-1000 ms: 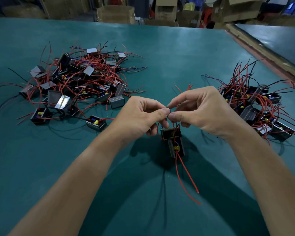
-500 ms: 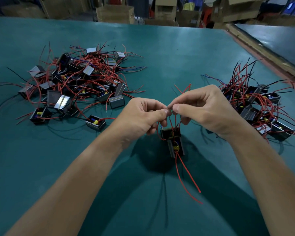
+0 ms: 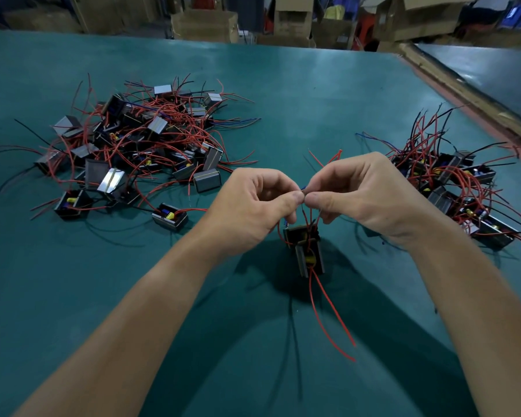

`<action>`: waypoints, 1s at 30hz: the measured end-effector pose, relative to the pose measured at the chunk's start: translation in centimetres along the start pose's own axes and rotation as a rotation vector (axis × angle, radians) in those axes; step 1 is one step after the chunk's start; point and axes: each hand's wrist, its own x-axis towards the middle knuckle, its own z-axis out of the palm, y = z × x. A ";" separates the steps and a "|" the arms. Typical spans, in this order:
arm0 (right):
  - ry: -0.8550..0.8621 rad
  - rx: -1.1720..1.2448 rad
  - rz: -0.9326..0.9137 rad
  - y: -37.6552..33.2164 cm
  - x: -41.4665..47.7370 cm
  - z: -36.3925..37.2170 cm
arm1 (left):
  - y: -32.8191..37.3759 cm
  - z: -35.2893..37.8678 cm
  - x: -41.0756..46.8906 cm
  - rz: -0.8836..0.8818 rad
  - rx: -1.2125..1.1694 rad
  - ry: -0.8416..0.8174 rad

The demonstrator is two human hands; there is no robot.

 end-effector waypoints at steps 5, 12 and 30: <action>0.003 -0.096 -0.050 0.1 0.0 0.2 | 0.2 -0.3 0.0 -0.107 -0.066 -0.053; 0.098 -0.306 -0.113 0.3 0.2 0.9 | 0.0 -0.2 0.3 -0.240 -0.107 -0.075; 0.149 -0.084 0.280 -0.4 0.3 0.8 | -0.5 0.9 -0.3 0.295 0.515 0.189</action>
